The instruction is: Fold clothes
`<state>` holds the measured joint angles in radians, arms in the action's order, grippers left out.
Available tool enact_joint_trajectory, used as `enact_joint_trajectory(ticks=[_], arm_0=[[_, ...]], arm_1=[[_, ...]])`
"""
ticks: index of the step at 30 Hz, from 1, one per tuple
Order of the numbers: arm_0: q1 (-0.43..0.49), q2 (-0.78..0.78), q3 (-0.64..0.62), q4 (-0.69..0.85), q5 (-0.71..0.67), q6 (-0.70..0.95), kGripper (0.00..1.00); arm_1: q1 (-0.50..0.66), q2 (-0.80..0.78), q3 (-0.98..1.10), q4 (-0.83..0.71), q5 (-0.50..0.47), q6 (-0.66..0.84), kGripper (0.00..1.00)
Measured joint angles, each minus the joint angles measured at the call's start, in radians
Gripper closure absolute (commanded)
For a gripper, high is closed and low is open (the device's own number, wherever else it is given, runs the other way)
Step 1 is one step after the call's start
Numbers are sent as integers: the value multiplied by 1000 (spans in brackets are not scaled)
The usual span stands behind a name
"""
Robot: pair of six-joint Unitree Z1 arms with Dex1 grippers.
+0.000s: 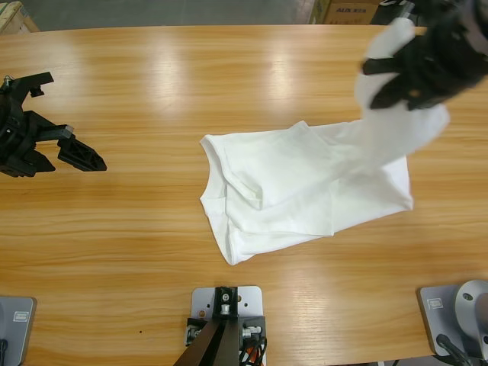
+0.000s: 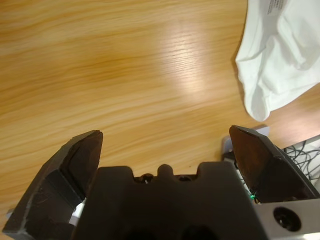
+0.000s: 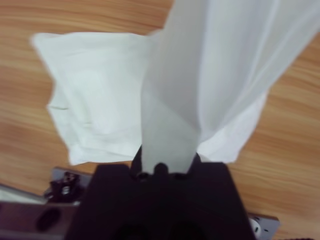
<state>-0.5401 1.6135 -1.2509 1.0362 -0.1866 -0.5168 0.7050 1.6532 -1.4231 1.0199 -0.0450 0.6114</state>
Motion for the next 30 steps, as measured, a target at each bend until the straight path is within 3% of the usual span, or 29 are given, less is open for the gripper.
enact_joint_trajectory(ticks=[10,24,25,26,27,28,30], arm_0=[[0,-2,5,0,21,-4,0],[0,-5,18,0,30,-4,0],[0,-5,18,0,30,-4,0],[0,-5,19,0,30,-4,0],[0,-5,19,0,30,-4,0],[0,-5,20,0,30,-4,0],[0,-5,22,0,30,-4,0]], arm_1=[[163,285,-243,28,52,20,1000],[303,503,-358,71,75,23,1000],[308,512,-359,75,75,22,937],[311,520,-359,79,75,22,477],[312,527,-359,83,75,22,187],[313,535,-360,87,75,22,31],[314,554,-373,103,75,22,0]])
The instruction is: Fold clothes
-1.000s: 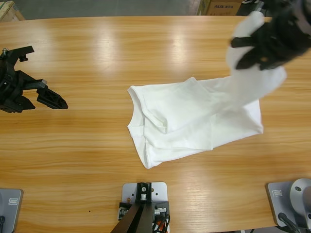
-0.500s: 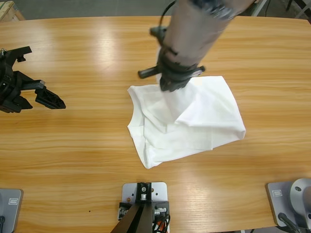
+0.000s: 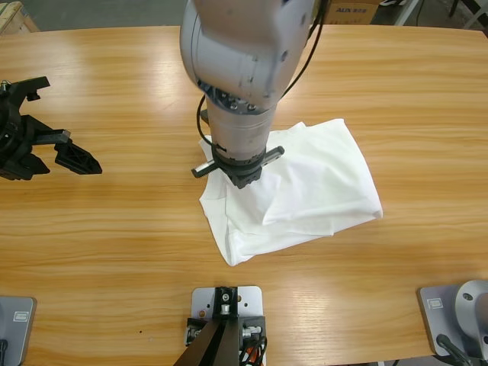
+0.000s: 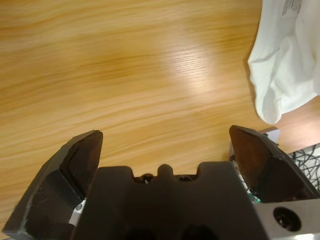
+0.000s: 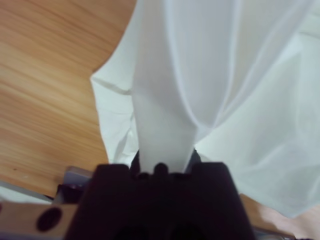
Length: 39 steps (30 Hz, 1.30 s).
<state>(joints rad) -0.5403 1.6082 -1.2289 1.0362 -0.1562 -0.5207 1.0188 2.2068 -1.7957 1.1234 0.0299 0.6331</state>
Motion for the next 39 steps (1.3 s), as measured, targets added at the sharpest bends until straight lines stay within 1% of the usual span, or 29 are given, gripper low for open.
enact_joint_trajectory(ticks=[5,12,13,14,17,19,20,21,23,24,25,26,27,29,30,32,33,34,35,36,37,38,39], arm_0=[[0,0,0,0,0,0,0],[0,0,1,0,0,0,0],[0,0,2,0,0,0,0],[0,0,4,0,0,0,0],[0,0,4,0,0,0,0],[0,0,4,0,0,0,0],[-1,0,4,0,0,0,0],[-4,0,4,-3,0,0,0],[-28,0,3,-12,-1,0,0],[-49,0,2,-17,-1,0,0],[-68,0,-1,-23,-2,0,0],[-87,0,-7,-32,-2,0,0],[-108,0,-16,-43,-2,0,0],[-138,4,-33,-68,-5,0,9],[-150,10,-41,-87,-11,0,10],[-178,38,-68,-142,-32,0,46],[-197,66,-91,-163,-38,0,81],[-215,102,-123,-176,-44,0,197],[-230,145,-162,-186,-49,2,379],[-244,192,-207,-193,-51,9,488],[-258,236,-257,-197,-52,24,528],[-274,281,-315,-200,-52,51,664],[-297,329,-380,-201,-54,85,945]], arm_1=[[1,8,-80,40,-30,1,0],[2,-26,-179,58,-20,1,0],[2,-30,-179,64,-20,1,30],[2,-38,-179,72,-20,1,84],[2,-87,-155,84,-46,10,92],[-16,-153,-41,45,-66,19,92],[-42,-202,64,-16,-62,26,92],[-84,-259,188,-100,-39,29,92],[-199,-372,424,-264,38,24,94],[-265,-426,524,-331,83,12,146],[-326,-476,610,-384,123,-1,370],[-381,-517,683,-424,160,-16,741],[-428,-551,745,-456,188,-29,997],[-485,-593,842,-522,233,-47,1000],[-498,-600,880,-554,252,-51,1000],[-508,-600,931,-608,267,-57,1000],[-510,-600,953,-636,270,-59,1000],[-510,-600,970,-656,272,-60,1000],[-511,-600,983,-670,275,-61,1000],[-512,-600,995,-680,278,-61,1000],[-512,-600,1005,-687,282,-61,1000],[-515,-600,1018,-696,286,-61,1000],[-521,-602,1037,-706,292,-61,1000]])
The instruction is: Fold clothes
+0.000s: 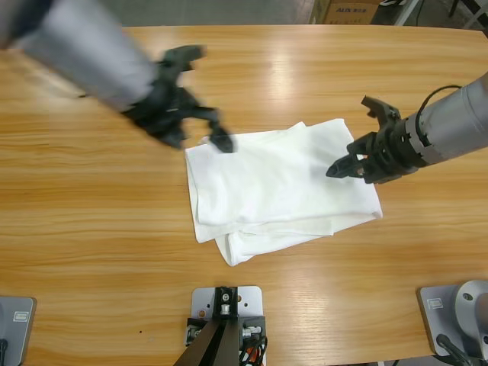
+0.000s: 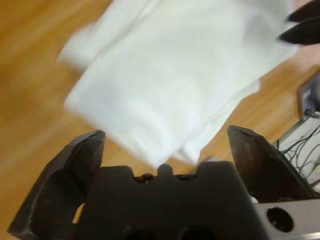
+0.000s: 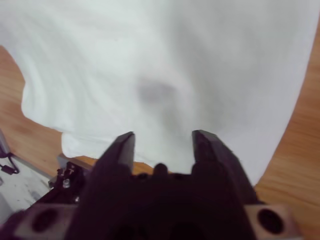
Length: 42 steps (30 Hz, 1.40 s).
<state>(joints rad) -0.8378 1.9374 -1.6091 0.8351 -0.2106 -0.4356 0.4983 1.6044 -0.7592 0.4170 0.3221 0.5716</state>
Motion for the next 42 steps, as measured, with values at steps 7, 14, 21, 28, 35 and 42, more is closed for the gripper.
enact_joint_trajectory(ticks=[7,14,21,28,35,42], arm_0=[[-27,160,-119,-1,-45,23,1000],[-27,198,-106,35,-45,-8,1000],[4,258,-71,38,-45,-33,1000],[14,267,-70,55,-45,-33,1000],[14,266,-70,80,-45,-33,1000],[-16,229,-66,83,-45,-69,1000]], arm_1=[[-71,-26,164,-142,16,-1,1000],[-91,-15,172,-158,16,-1,1000],[-92,67,171,-110,-25,50,1000],[-92,60,136,71,-148,99,1000],[-92,-166,-75,309,-182,68,1000],[-164,-79,-111,115,-63,-39,1000]])
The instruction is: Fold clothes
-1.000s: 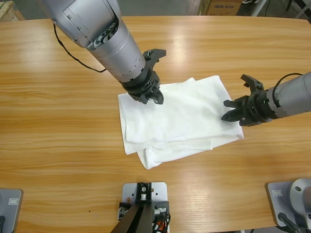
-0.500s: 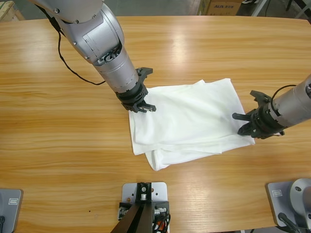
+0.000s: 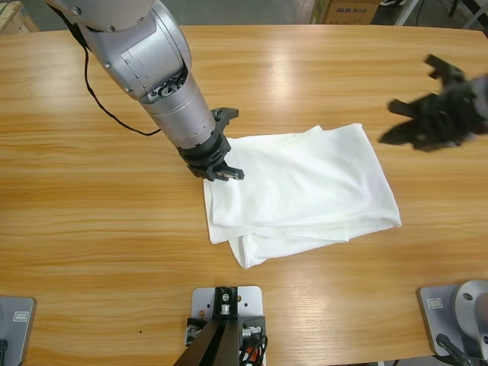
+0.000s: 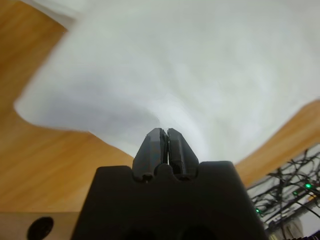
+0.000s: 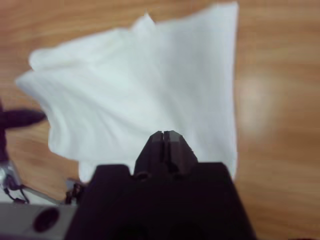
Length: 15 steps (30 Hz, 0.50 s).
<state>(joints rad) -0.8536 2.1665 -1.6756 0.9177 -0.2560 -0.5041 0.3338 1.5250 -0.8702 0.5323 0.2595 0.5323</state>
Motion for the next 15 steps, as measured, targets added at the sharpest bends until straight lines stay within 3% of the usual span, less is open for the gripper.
enact_joint_trajectory(ticks=[7,15], arm_0=[[-139,-53,9,0,3,-98,1000],[-168,-1,75,-47,15,-115,1000]], arm_1=[[-51,205,17,-135,63,-53,1000],[-97,251,33,-158,73,-83,1000]])
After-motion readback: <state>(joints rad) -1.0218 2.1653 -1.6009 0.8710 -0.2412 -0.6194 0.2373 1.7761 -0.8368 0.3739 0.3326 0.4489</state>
